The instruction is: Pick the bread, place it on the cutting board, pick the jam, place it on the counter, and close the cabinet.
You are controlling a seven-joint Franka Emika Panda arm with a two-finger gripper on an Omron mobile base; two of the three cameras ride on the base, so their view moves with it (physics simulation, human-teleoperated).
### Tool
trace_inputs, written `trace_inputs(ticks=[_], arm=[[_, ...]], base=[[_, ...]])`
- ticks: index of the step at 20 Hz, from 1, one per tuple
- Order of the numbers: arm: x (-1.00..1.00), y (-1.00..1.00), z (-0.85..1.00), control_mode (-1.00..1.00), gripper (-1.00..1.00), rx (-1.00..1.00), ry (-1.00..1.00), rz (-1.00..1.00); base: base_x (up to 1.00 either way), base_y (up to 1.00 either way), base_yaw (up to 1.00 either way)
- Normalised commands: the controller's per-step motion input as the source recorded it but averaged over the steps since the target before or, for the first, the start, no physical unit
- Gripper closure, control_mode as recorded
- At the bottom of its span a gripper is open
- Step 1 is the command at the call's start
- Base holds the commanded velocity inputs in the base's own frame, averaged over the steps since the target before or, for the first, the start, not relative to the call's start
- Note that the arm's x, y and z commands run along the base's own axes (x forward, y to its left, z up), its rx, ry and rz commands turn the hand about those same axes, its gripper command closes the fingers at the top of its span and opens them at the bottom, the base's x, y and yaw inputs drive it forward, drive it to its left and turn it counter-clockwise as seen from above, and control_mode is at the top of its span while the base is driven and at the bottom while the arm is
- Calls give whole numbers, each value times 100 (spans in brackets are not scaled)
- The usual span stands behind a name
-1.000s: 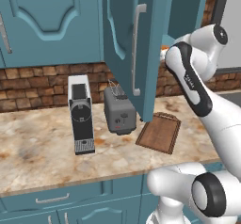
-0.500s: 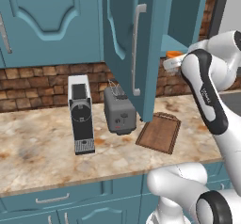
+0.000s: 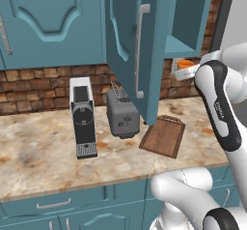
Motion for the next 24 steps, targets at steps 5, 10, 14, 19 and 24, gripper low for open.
trace_inputs(ticks=[5,10,14,19,24], arm=[[-4,-25,-30,-100,100,0,0,0],[0,-26,-28,-100,100,0,0,0],[0,-31,-26,-100,100,0,0,0],[0,-32,-26,-100,100,0,0,-2],[0,-34,-25,-100,100,0,0,-3]], base=[[0,0,0],[0,0,0],[0,0,0],[0,0,0],[0,0,0]])
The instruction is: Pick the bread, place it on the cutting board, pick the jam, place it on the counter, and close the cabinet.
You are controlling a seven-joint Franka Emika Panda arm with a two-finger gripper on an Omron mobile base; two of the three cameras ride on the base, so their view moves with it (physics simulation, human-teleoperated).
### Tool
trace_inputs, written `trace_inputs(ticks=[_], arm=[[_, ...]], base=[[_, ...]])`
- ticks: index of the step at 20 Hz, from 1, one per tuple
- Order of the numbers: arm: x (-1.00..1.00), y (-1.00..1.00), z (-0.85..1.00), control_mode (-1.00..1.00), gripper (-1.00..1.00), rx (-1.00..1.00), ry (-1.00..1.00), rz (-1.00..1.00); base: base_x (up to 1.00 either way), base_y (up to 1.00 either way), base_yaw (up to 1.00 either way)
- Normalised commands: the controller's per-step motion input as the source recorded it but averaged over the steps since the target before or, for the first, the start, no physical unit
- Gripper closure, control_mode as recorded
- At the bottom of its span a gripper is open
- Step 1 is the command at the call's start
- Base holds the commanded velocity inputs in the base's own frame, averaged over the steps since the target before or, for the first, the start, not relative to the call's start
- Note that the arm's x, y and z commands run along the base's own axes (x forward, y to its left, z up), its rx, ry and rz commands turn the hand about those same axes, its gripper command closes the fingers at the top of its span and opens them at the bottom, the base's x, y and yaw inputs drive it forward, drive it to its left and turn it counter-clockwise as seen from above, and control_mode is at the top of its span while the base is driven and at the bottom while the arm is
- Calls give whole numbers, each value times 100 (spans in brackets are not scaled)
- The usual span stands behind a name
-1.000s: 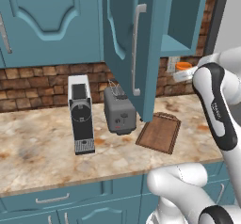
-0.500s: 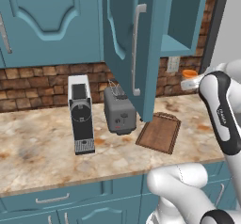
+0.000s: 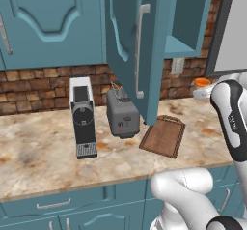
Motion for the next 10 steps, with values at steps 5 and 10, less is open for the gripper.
trace_inputs(ticks=[5,10], arm=[[0,-35,-25,-100,100,0,0,-2],[0,-33,-25,-100,100,0,0,-2]], base=[[0,0,0],[0,0,0]])
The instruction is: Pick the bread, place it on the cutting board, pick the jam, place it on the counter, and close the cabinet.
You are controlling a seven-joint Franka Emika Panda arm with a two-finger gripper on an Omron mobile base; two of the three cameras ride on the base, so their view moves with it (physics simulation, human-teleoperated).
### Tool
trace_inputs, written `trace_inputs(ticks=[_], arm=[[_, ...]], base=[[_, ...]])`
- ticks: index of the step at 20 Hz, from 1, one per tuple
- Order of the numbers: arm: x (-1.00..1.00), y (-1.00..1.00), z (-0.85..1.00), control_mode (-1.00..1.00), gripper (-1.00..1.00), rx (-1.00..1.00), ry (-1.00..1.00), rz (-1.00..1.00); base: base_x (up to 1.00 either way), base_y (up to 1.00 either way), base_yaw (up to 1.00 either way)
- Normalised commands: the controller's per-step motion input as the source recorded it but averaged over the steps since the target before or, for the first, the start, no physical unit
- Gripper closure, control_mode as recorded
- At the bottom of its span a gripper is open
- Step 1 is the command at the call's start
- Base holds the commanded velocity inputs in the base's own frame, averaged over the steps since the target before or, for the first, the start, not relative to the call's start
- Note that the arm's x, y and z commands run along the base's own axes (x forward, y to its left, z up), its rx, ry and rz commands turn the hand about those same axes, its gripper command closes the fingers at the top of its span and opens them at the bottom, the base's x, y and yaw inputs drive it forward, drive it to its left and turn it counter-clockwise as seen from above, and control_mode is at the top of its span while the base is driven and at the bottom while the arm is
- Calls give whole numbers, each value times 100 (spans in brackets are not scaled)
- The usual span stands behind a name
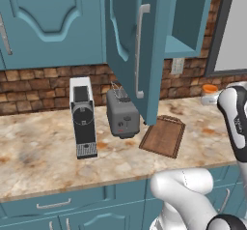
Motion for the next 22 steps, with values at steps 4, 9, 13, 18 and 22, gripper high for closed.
trace_inputs(ticks=[4,9,13,18,22], arm=[[0,-31,-23,-100,100,0,0,-2],[0,-29,-15,-100,100,0,0,0],[0,-20,-14,-100,100,0,0,0],[0,-6,-11,-100,100,-2,3,0],[0,0,-11,-100,100,-4,6,0]], base=[[0,0,0],[0,0,0],[0,0,0],[0,0,0],[0,0,0]])
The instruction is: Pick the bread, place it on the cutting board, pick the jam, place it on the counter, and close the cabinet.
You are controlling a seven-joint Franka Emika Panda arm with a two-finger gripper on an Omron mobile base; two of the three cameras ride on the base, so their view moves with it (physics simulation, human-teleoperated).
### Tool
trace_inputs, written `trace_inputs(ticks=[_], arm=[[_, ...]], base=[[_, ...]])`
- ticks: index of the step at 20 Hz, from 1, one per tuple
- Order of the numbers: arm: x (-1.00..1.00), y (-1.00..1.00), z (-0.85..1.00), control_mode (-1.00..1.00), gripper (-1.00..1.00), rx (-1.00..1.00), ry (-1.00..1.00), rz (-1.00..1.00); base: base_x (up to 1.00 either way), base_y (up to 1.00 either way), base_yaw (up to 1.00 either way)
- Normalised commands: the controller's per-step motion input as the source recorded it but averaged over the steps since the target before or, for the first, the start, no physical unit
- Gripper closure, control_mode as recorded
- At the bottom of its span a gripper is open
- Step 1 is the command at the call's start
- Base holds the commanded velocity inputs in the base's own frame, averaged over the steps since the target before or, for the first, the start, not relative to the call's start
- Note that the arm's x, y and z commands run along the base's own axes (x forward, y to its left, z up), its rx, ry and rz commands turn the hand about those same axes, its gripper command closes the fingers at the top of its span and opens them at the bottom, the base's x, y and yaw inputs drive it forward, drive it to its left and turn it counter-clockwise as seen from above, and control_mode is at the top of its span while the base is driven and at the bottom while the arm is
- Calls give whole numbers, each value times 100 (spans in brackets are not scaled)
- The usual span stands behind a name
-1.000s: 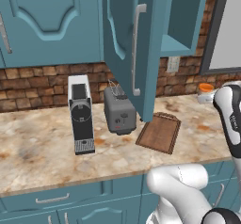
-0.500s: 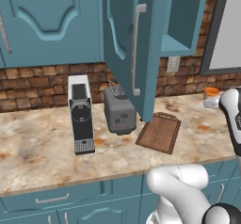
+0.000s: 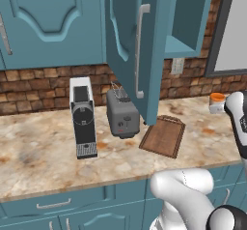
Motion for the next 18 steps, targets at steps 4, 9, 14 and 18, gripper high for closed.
trace_inputs(ticks=[4,9,14,18], arm=[[0,-2,-10,-100,100,-1,6,0],[0,-4,-8,-100,100,0,5,0],[1,-3,-10,-100,100,0,4,0],[0,-5,-14,-100,100,0,5,0]], base=[[0,0,0],[0,0,0],[0,0,0],[0,0,0]])
